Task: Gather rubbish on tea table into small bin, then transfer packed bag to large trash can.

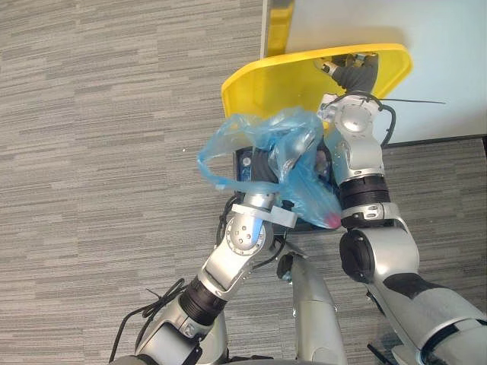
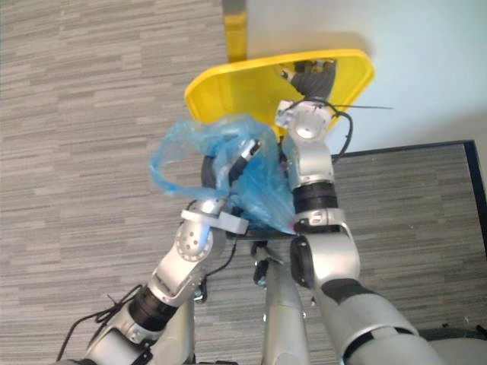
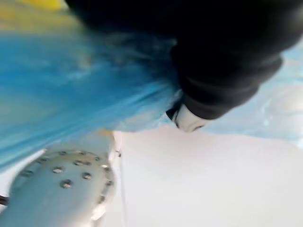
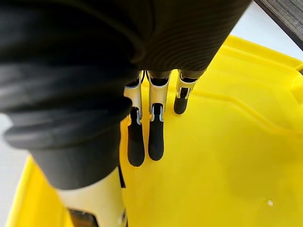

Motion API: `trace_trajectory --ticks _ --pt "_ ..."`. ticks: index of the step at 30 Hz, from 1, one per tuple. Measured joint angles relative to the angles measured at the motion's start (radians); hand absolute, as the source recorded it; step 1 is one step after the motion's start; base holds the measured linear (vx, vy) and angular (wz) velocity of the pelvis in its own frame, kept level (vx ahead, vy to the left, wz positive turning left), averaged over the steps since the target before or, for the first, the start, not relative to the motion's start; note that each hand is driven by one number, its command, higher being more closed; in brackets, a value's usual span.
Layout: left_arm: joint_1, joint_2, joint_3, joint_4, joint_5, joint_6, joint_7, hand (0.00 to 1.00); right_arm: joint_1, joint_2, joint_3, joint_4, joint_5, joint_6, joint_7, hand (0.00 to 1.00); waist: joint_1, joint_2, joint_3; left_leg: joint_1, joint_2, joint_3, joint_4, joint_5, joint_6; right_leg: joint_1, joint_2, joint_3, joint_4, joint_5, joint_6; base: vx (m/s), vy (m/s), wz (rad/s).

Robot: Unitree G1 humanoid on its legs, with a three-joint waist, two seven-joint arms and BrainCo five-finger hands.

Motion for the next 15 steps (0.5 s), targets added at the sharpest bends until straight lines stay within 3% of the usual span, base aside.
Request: trace_trajectory --ticks 6,15 --pt "-0.025 -0.007 0.003 0.025 0.006 0.007 -0.004 1.00 0.000 -0.012 0.006 0.000 0.000 0.000 0.009 0.00 -0.010 0.000 0.000 0.001 0.007 0.010 -0.005 0.000 0.000 0.000 0.010 0.003 -0.014 0.006 -0.005 -0.01 -0.023 -0.04" --pt "-0.093 -0.018 0.028 0.254 0.015 0.051 -0.006 1.00 0.000 -0.009 0.050 0.000 -0.001 -0.006 0.030 0.00 -0.011 -0.001 -0.001 -0.002 0.029 0.041 -0.004 -0.001 -0.002 -0.005 0.043 0.028 -0.053 0.032 -0.001 -0.02 -0.033 -0.12"
